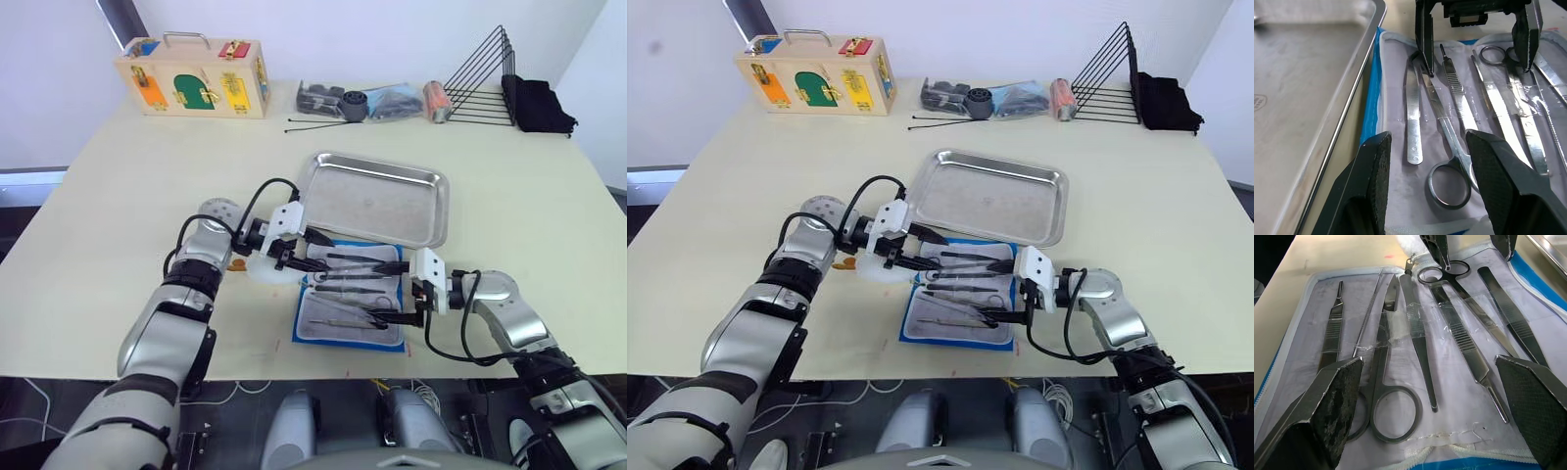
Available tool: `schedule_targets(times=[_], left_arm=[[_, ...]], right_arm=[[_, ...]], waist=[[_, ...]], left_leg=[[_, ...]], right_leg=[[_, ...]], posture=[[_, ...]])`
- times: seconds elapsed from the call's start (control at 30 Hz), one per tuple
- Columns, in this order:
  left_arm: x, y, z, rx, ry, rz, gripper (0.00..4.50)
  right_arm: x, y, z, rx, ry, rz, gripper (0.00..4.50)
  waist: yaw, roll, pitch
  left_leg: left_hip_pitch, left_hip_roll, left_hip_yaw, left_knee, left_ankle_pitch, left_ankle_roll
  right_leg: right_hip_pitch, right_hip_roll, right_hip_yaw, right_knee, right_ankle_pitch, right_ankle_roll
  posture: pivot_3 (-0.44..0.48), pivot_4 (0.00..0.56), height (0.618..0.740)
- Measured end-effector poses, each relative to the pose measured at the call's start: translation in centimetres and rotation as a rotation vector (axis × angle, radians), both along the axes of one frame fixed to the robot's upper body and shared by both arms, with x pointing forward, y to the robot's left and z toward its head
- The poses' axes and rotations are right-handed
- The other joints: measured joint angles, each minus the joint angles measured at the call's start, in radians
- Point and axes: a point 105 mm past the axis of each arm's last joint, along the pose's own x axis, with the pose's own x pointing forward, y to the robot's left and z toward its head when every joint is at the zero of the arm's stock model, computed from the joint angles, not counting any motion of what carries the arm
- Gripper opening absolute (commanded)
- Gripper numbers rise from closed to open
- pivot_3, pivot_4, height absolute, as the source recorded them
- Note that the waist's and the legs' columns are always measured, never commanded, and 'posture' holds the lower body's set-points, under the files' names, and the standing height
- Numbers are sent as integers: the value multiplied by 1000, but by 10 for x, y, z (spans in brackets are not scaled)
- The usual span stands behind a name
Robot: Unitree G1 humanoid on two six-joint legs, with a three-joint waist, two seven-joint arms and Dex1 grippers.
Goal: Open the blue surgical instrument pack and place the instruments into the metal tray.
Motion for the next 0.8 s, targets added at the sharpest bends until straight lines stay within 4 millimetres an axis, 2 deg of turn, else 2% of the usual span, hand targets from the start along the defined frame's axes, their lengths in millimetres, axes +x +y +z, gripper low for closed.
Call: schedule_targets(times=[0.4,0.43,0.47,0.5,0.53,0.6,0.8], left_arm=[[7,-5,-8,73,-9,19,2592],[7,-5,-8,75,-10,20,2063],[7,-5,-8,75,-11,20,1951],[8,-5,-8,79,-11,21,1442],[7,-6,-9,78,-10,20,1165],[6,-8,-10,79,-4,13,116],[6,-8,-11,77,3,13,39]], right_arm=[[0,0,-2,5,8,-11,4500],[0,0,-2,5,8,-11,4500],[0,0,-2,5,8,-12,4500],[0,0,-3,5,8,-12,4500],[0,0,-3,5,9,-12,4500],[0,0,-3,4,9,-13,4500],[0,1,-3,4,10,-14,4500]], waist=[[-1,2,-6],[0,2,-6],[0,2,-6],[0,2,-6],[0,2,-6],[0,2,-6],[0,2,-6]], left_leg=[[3,0,0,0,0,0],[3,0,0,0,0,0],[4,0,0,0,0,0],[4,0,0,-1,0,0],[5,0,0,-1,0,0],[7,0,0,-1,0,0],[8,0,0,-2,0,0]], right_leg=[[3,0,0,-1,0,0],[4,0,0,-1,0,0],[4,0,0,-1,0,0],[4,0,0,-1,0,0],[6,0,0,-1,0,0],[7,0,0,-2,0,0],[8,0,0,-2,0,0]], posture=[[0,150,740],[0,150,740],[0,150,740],[0,150,740],[0,150,740],[0,150,740],[0,150,740]])
